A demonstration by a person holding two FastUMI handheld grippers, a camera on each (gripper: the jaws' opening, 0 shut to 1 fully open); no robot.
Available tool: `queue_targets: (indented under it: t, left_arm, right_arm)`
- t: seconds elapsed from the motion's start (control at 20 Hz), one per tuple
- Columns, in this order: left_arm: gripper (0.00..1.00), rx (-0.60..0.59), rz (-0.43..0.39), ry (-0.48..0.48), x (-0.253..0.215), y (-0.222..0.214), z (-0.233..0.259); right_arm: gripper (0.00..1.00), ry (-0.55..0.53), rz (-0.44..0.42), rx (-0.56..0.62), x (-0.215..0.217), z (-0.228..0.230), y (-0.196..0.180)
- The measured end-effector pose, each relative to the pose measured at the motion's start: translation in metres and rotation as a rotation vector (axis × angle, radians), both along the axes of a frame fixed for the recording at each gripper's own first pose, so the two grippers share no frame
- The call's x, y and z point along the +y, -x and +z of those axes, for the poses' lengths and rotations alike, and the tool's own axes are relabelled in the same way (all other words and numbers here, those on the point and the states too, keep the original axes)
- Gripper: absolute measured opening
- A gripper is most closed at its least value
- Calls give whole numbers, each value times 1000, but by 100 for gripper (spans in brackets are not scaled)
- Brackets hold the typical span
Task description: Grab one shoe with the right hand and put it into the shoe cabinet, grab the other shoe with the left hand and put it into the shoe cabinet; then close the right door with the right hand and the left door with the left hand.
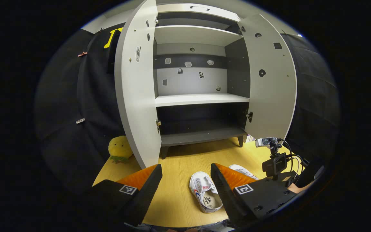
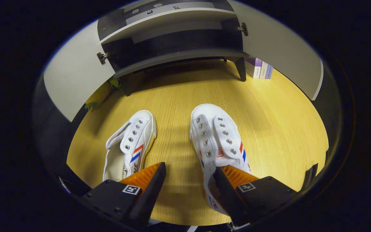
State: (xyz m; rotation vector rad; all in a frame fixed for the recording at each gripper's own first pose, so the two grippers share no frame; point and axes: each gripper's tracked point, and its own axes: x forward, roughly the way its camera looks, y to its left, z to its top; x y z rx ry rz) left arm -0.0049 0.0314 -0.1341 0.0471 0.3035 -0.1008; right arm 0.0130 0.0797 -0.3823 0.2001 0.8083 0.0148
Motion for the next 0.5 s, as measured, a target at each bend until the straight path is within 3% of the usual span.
queue_targets:
  t: [0.05, 0.1, 0.15, 0.2, 0.35, 0.4, 0.45, 0.5]
  left_arm:
    - [94, 3, 0, -4, 0, 0, -1]
    - [94, 2, -2, -8, 0, 0, 0]
    - [94, 4, -3, -13, 0, 0, -1]
    - [94, 1, -5, -16, 0, -1, 1]
    - [94, -1, -17, -8, -5, 0, 1]
    - [94, -2, -21, -7, -6, 1, 2]
    - [94, -2, -24, -6, -8, 2, 1]
    - [94, -3, -28, -6, -10, 3, 1]
  right_arm:
    - [78, 6, -16, -3, -3, 0, -1]
    - [73, 13, -38, -23, -6, 0, -7]
    - [55, 24, -49, -31, -9, -2, -10]
    - [57, 39, -57, -32, -14, -2, -12]
    - [23, 35, -72, -22, -17, -6, -20]
    - [24, 25, -74, -25, -15, -8, -23]
    - [14, 20, -74, -23, -12, 2, -17]
    - [14, 12, -71, -19, -11, -4, -24]
